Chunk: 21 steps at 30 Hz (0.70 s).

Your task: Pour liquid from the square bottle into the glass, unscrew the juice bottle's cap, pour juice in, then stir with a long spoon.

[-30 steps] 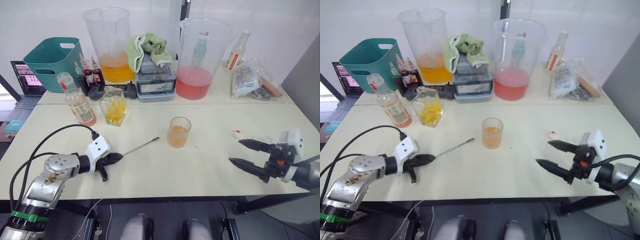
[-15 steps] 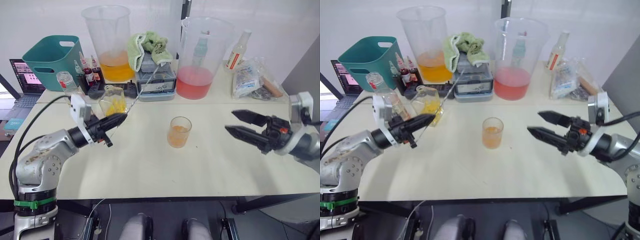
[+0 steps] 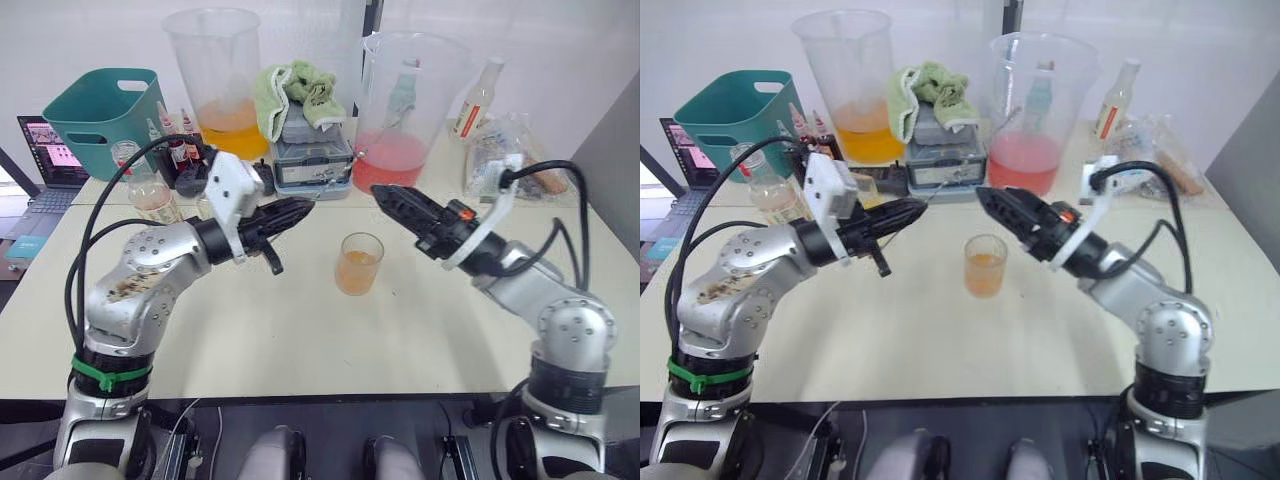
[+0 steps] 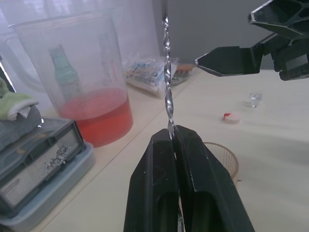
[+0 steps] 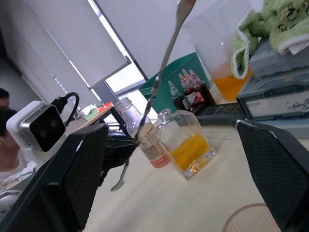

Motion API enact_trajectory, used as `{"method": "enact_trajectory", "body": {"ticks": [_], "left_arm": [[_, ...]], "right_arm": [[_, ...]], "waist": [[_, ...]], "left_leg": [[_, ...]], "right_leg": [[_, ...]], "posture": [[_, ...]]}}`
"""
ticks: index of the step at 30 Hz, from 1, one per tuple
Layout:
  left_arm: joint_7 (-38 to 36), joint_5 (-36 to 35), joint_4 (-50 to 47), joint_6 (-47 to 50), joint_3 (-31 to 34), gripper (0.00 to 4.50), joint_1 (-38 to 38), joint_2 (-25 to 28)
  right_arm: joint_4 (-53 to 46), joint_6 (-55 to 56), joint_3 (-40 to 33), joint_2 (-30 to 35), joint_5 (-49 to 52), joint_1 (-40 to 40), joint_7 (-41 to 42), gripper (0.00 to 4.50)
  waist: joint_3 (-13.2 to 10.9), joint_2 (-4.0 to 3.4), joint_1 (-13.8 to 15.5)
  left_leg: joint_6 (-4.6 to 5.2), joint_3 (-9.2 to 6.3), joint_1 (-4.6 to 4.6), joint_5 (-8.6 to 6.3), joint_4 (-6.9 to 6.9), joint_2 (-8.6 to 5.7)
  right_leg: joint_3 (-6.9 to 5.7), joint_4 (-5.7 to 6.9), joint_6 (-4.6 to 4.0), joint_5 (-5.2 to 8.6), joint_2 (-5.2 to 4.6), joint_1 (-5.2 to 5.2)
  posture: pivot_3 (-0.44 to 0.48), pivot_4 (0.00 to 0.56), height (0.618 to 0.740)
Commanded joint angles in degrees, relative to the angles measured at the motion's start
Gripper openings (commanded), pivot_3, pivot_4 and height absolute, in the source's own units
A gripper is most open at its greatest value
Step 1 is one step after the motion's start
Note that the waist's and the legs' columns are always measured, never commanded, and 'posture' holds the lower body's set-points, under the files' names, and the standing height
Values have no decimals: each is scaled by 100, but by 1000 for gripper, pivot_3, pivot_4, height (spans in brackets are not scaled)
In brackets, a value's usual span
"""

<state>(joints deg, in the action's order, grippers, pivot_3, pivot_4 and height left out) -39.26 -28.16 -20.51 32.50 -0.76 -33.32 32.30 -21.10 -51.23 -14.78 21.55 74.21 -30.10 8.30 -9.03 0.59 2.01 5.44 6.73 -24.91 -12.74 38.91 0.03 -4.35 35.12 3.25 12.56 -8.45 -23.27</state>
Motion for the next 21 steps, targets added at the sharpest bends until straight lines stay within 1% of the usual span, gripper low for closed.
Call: {"method": "enact_trajectory", "body": {"ticks": [1, 5, 11, 14, 21], "left_arm": [[114, 290, -125, -277, -113, 13, -105, -89], [-45, 582, -172, -546, -319, 13, -45, -37], [-144, 709, -87, -726, -381, 13, -24, -105], [-156, 759, -44, -778, -413, 0, 1, -158], [-157, 814, 14, -781, -394, 0, -13, -222]], "right_arm": [[-242, 218, -117, -131, 284, -84, -431, 4500], [-235, 421, -22, -445, 319, -178, -871, 4500], [-3, 683, 55, -879, 379, -438, -1384, 4500], [123, 760, 122, -1072, 370, -583, -1540, 3689], [129, 850, 181, -1249, 412, -616, -1739, 1250]], "waist": [[0, 0, -5], [0, 0, -55], [0, -1, -145], [0, -1, -156], [0, -1, -154]], "left_leg": [[1, 0, 0, 1, 0, -1], [3, 0, -1, 2, -1, 0], [0, 0, 0, 4, -7, 0], [-3, 0, 0, 7, -10, 1], [-3, 0, -1, 7, -10, 0]], "right_leg": [[0, 0, 0, 0, 1, 0], [0, 1, 0, 0, 3, -1], [0, 8, 1, 1, 5, -7], [0, 9, 1, 1, 7, -9], [0, 10, 1, 1, 7, -11]], "posture": [[0, 150, 739], [0, 150, 739], [0, 150, 739], [0, 150, 739], [0, 150, 739]]}}
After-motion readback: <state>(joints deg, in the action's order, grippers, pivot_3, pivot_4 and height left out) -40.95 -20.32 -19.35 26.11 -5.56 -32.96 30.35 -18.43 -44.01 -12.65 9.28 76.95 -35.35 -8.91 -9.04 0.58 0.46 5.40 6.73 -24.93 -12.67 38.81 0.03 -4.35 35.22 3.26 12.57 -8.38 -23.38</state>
